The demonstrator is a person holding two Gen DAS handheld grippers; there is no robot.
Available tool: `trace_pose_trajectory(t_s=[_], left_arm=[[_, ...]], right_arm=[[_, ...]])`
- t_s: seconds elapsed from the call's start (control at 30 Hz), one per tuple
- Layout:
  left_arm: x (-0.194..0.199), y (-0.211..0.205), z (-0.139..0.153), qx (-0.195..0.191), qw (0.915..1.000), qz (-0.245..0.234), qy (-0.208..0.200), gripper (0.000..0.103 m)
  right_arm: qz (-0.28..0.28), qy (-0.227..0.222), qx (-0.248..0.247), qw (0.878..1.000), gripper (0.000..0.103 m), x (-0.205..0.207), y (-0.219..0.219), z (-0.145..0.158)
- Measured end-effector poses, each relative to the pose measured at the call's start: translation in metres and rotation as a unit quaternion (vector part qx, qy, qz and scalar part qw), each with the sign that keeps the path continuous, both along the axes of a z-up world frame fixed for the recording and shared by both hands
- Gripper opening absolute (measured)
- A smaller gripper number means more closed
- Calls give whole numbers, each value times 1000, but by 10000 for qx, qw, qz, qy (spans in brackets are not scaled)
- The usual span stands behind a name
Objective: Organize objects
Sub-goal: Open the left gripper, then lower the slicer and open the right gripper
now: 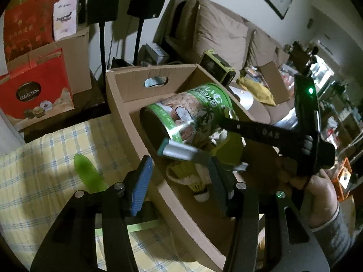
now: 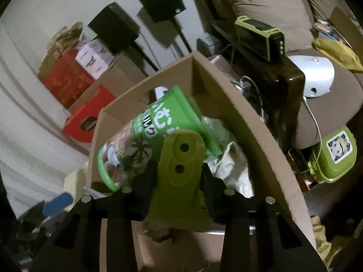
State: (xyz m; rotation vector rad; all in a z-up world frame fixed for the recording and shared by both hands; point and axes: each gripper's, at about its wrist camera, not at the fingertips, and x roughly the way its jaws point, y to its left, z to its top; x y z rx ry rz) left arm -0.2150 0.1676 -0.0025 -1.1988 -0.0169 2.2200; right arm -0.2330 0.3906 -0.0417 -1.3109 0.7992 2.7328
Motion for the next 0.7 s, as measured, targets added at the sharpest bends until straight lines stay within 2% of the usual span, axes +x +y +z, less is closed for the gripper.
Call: trace_pose_trajectory(t_s=[0.1, 0.17, 0.23, 0.37, 0.4, 0.6, 0.63, 0.7], left_arm=[[1, -4, -2, -4, 10000, 52, -43, 50], [2, -9, -2, 28, 9999, 69, -92, 53], [6, -15, -1, 77, 9999, 102, -95, 62], [13, -27, 3, 135, 9997, 172, -71, 65], [15, -29, 4, 134, 9997, 185, -63, 69], [31, -46, 6, -87, 9993, 366, 26, 71], [34, -51, 5, -125, 9990, 418, 27, 77], [40, -62, 2, -146, 9985, 529, 58, 82]], right_arm=[[-191, -55, -23, 9998, 42, -2, 0, -2], [-29, -105, -12, 9999, 43, -3, -6, -2], [155, -170, 88, 9997, 47, -1, -12, -3], [324, -60, 369, 9988, 51, 15, -19, 5], [352, -35, 351, 9988, 52, 18, -19, 6], [456, 202, 501, 9975, 55, 43, -26, 25], [488, 255, 522, 9971, 55, 47, -28, 29], [567, 372, 563, 9961, 56, 55, -34, 37]])
